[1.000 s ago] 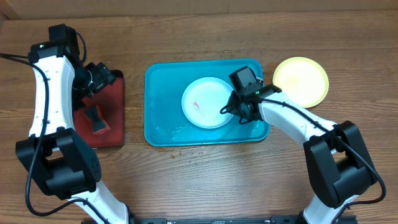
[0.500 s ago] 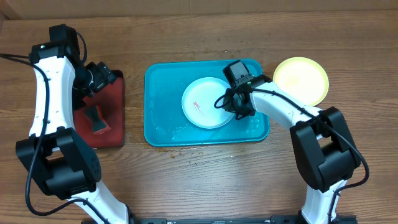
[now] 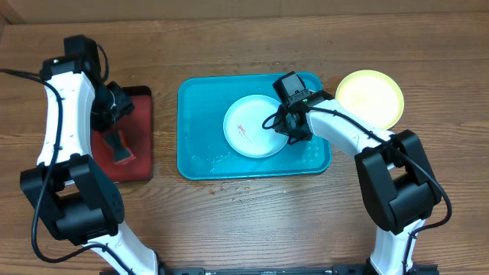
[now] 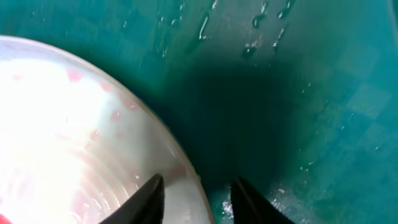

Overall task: Clean dirty plates on tray and stack at the side
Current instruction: 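Lower the left gripper onto the sponge on the red tray and grasp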

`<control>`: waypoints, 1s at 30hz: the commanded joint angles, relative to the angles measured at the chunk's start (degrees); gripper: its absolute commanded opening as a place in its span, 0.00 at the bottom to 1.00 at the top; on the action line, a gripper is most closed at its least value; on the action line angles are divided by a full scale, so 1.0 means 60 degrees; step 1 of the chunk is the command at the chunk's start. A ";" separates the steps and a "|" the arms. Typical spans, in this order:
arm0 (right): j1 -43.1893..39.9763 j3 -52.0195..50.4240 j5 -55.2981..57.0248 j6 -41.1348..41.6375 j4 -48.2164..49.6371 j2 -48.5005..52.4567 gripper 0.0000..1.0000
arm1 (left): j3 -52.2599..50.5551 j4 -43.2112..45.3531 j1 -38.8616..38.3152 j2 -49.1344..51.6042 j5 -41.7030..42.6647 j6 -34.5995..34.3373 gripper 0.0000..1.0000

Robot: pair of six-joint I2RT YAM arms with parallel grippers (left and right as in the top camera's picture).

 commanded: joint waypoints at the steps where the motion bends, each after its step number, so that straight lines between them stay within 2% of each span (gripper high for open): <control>1: -0.0025 -0.0124 0.0495 0.0076 -0.0073 0.0452 0.42 | -0.0732 0.0324 0.0321 -0.0095 -0.0546 -0.0331 0.86; 3: -0.0025 -0.0124 0.0492 0.0080 -0.0138 0.0452 0.40 | -0.1169 0.0696 0.0521 -0.0095 -0.1013 -0.0331 0.88; 4: -0.0025 -0.0124 0.0492 0.0076 -0.0168 0.0452 0.34 | -0.1395 0.0874 0.0623 -0.0095 -0.1133 -0.0331 0.89; 7: -0.0025 -0.0124 0.0492 0.0073 -0.0171 0.0452 0.28 | -0.2109 0.1300 0.1009 -0.0095 -0.0896 -0.0328 0.91; 10: -0.0025 -0.0127 0.0495 0.0076 -0.0160 0.0452 0.28 | -0.2699 0.1730 0.1235 -0.0095 -0.0685 -0.0277 0.91; 11: -0.0025 -0.0124 0.0495 0.0076 -0.0138 0.0452 0.28 | -0.2983 0.2084 0.1304 -0.0095 -0.0499 -0.0047 0.82; 12: -0.0025 -0.0124 0.0495 0.0076 -0.0120 0.0452 0.28 | -0.3126 0.2317 0.1330 -0.0095 -0.0244 0.0255 0.80; 16: -0.0025 -0.0124 0.0495 0.0076 -0.0007 0.0452 0.28 | -0.3585 0.3107 0.1322 -0.0095 0.1064 0.1304 0.81; 22: -0.0025 -0.0124 0.0495 0.0047 -0.0025 0.0452 0.28 | -0.3676 0.3300 0.1322 -0.0091 0.1169 0.1577 0.80; 24: -0.0025 -0.0124 0.0495 0.0047 0.0007 0.0452 0.28 | -0.3705 0.3231 0.1322 -0.0091 0.1228 0.1577 0.73; 27: -0.0025 -0.0124 0.0495 0.0051 0.0047 0.0452 0.29 | -0.3803 0.3115 0.1322 -0.0091 0.1137 0.1574 0.55; 30: -0.0025 -0.0124 0.0495 0.0047 0.0047 0.0452 0.29 | -0.4033 0.3140 0.1322 -0.0087 0.0980 0.1559 0.54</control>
